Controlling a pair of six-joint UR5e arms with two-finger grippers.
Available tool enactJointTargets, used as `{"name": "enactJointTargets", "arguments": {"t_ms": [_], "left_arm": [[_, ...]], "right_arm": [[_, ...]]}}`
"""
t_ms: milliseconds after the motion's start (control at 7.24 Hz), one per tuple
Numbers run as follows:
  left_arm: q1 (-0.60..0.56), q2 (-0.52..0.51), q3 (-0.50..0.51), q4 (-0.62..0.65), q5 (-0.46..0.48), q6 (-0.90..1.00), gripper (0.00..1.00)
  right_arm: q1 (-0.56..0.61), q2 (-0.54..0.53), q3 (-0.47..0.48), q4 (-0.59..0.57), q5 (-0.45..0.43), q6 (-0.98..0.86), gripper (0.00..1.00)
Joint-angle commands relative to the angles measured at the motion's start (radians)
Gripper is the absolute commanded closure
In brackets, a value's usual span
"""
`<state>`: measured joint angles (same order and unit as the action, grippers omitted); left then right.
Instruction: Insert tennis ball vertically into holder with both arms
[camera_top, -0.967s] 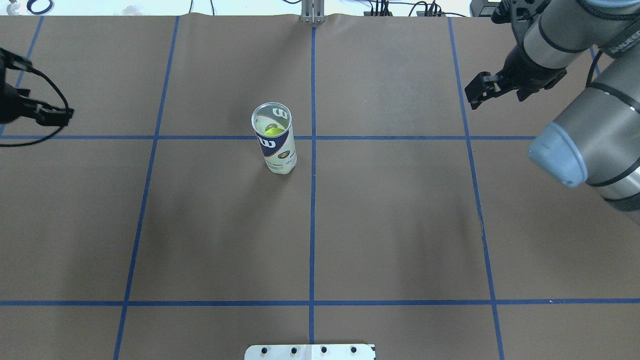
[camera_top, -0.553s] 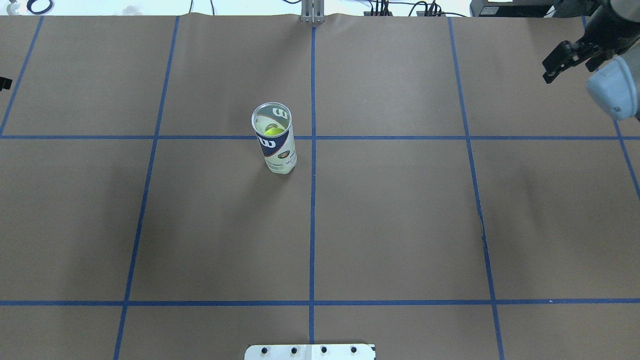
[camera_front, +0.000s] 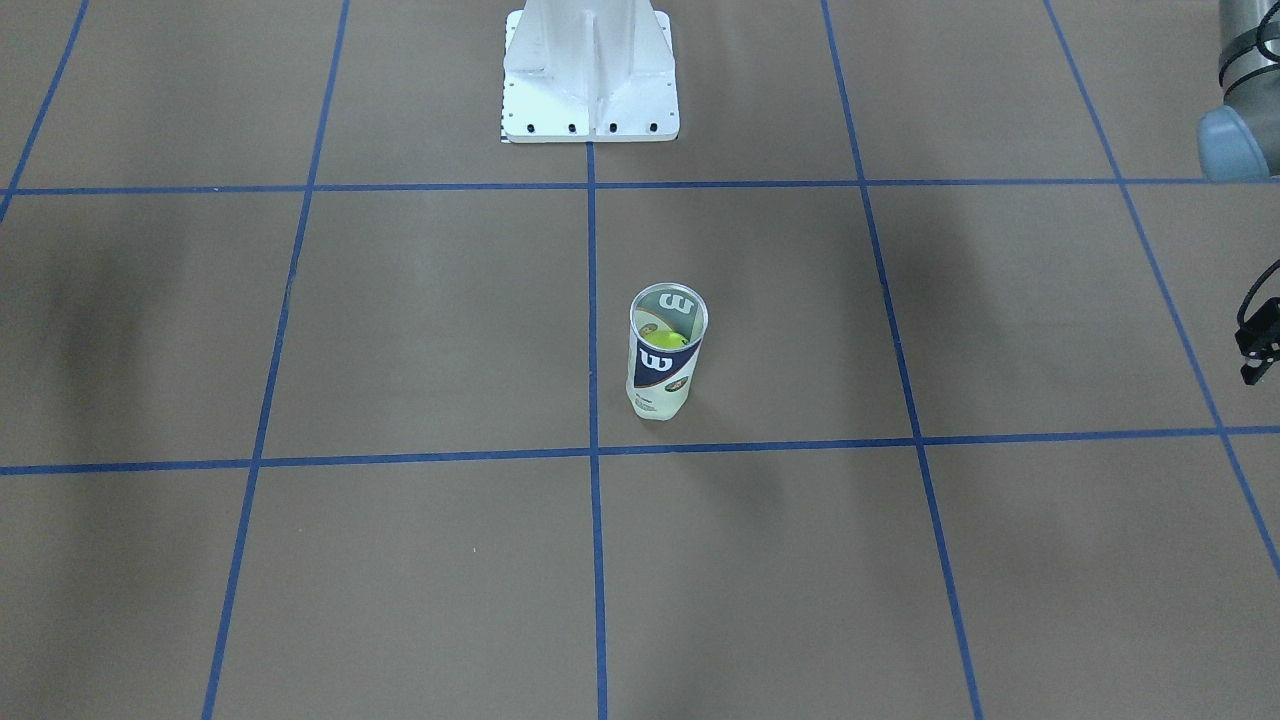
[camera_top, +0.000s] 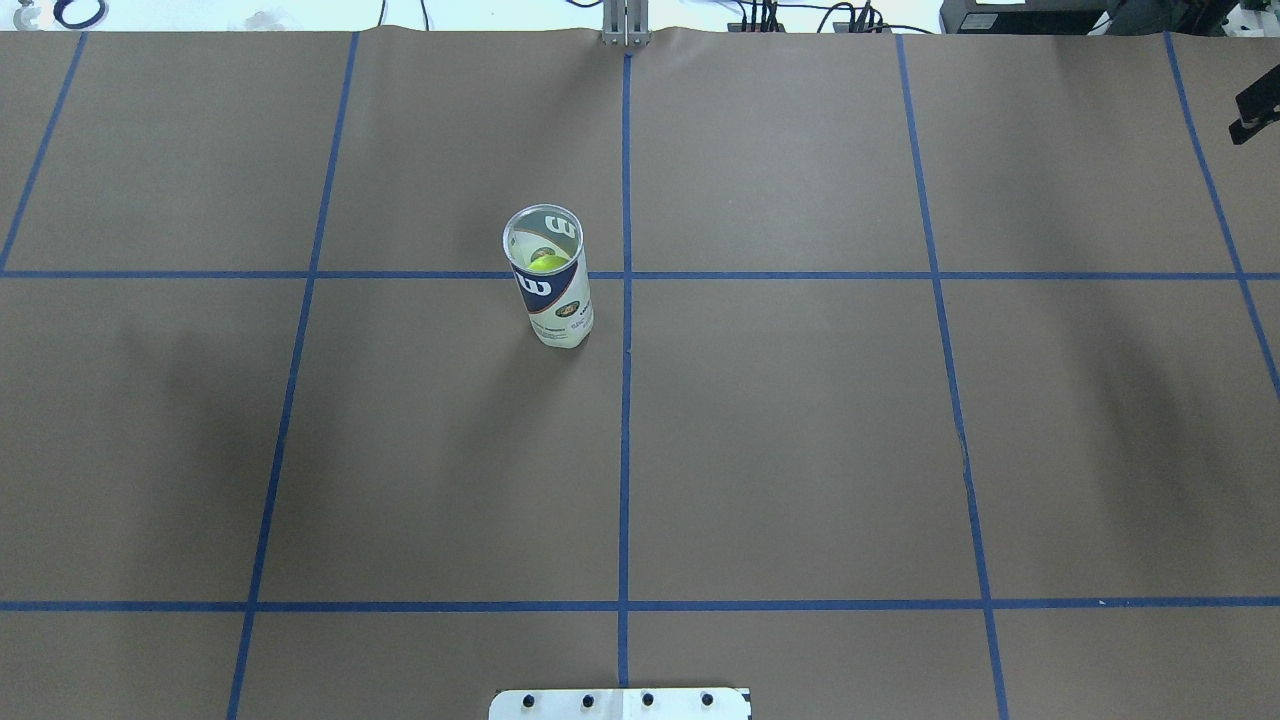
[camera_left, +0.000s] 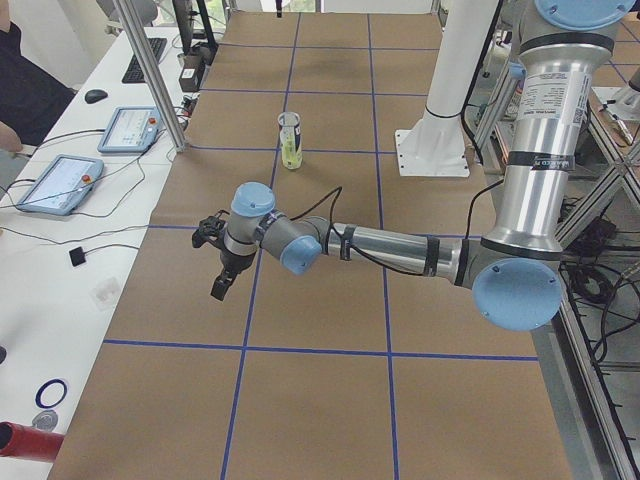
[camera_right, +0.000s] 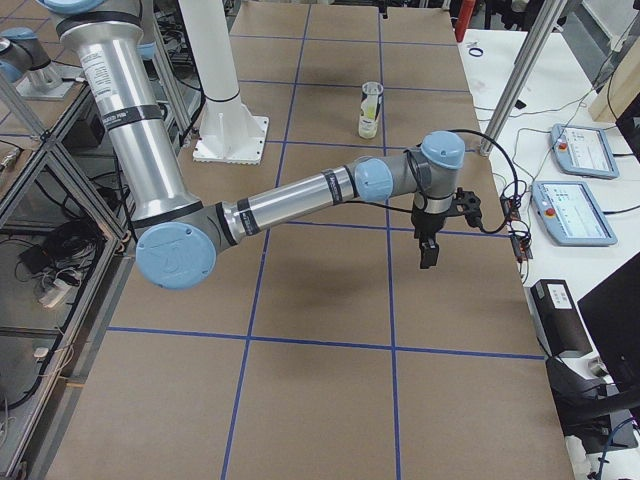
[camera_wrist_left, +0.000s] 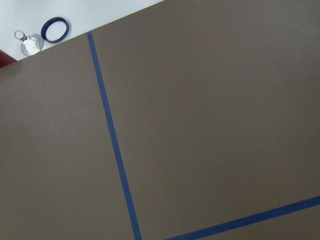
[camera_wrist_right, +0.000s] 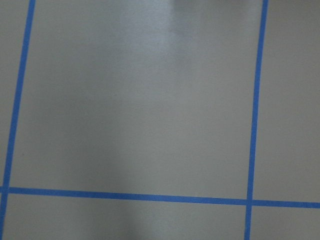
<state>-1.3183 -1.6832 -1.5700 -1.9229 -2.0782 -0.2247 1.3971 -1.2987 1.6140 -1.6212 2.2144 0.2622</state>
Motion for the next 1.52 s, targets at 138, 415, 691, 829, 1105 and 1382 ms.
{"name": "enactJointTargets", "arguments": {"t_ms": [138, 415, 691, 829, 1105, 1382], "left_arm": [[-0.062, -0.009, -0.106, 0.362, -0.101, 0.217, 0.0], [-0.187, 0.017, -0.088, 0.424, -0.236, 0.363, 0.0], [-0.217, 0.057, -0.04, 0.409, -0.247, 0.296, 0.0], [-0.232, 0.066, -0.016, 0.333, -0.252, 0.271, 0.0], [-0.233, 0.088, 0.027, 0.311, -0.229, 0.248, 0.0], [-0.233, 0.077, 0.073, 0.285, -0.24, 0.246, 0.0]], "right_arm": [[0.005, -0.125, -0.061, 0.222, 0.017, -0.007, 0.0], [0.006, -0.128, -0.098, 0.219, 0.05, -0.011, 0.0], [0.009, -0.14, -0.101, 0.219, 0.118, -0.011, 0.0], [0.01, -0.143, -0.101, 0.221, 0.125, -0.011, 0.0], [0.016, -0.146, -0.1, 0.221, 0.143, -0.011, 0.0], [0.02, -0.148, -0.1, 0.221, 0.163, -0.012, 0.0]]}}
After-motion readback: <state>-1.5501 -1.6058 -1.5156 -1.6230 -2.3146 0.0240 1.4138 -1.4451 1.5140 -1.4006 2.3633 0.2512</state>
